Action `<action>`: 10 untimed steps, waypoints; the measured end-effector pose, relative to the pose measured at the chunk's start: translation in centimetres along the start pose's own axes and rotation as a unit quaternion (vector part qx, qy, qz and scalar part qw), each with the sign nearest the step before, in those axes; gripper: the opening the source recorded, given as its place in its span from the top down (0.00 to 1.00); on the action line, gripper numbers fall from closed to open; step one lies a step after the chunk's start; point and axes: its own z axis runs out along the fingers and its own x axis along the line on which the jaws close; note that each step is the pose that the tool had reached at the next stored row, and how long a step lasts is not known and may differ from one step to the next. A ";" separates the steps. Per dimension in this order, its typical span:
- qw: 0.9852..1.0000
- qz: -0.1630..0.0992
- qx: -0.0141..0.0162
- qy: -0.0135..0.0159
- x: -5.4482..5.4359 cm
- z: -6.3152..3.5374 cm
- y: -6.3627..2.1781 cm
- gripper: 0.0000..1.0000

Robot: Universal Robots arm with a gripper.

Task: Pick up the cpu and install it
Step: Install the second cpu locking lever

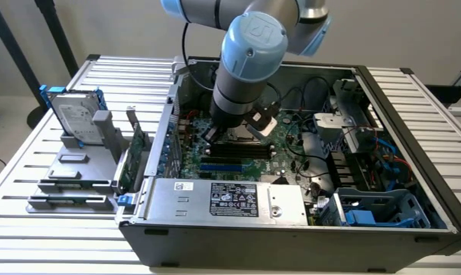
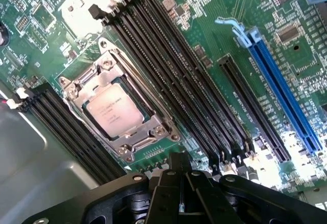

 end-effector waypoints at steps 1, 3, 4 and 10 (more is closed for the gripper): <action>1.000 0.000 0.000 0.000 0.0 0.03 -0.12 0.89; 1.000 0.000 0.000 0.000 -0.1 0.04 -0.15 0.89; 1.000 0.000 0.000 0.000 0.0 0.04 -0.16 0.89; 1.000 0.000 0.000 0.000 0.0 0.04 -0.16 0.89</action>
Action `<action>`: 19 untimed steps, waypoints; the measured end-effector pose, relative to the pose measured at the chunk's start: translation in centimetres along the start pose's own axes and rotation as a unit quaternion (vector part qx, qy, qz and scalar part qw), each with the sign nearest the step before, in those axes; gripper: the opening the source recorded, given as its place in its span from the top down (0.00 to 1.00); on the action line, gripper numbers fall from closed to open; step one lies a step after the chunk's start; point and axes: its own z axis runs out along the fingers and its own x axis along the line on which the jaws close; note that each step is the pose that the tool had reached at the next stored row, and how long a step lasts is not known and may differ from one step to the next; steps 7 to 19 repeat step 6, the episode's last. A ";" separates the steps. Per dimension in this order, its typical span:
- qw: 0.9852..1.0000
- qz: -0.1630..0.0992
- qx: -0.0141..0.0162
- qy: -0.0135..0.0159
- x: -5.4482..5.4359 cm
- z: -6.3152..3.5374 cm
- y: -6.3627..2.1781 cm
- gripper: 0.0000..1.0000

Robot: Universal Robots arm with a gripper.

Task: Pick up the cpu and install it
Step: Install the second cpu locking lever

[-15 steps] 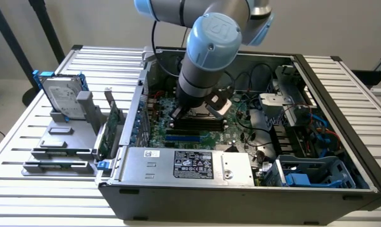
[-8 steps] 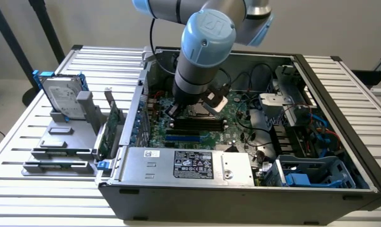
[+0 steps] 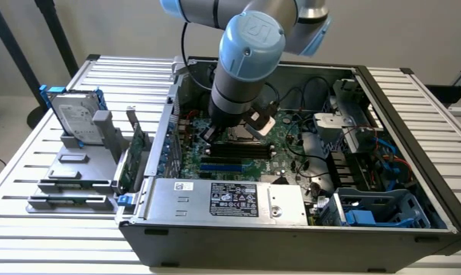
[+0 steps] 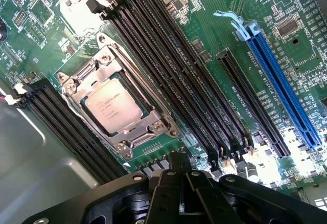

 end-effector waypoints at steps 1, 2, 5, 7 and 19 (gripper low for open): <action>1.000 0.000 0.000 0.000 0.0 0.00 0.00 0.89; 1.000 0.000 0.000 0.000 0.0 0.00 0.00 0.89; 1.000 0.000 0.000 0.000 0.0 0.00 0.00 0.89; 1.000 0.000 0.000 0.000 0.0 0.00 0.00 0.89; 1.000 0.000 0.000 0.000 0.0 0.00 0.00 0.89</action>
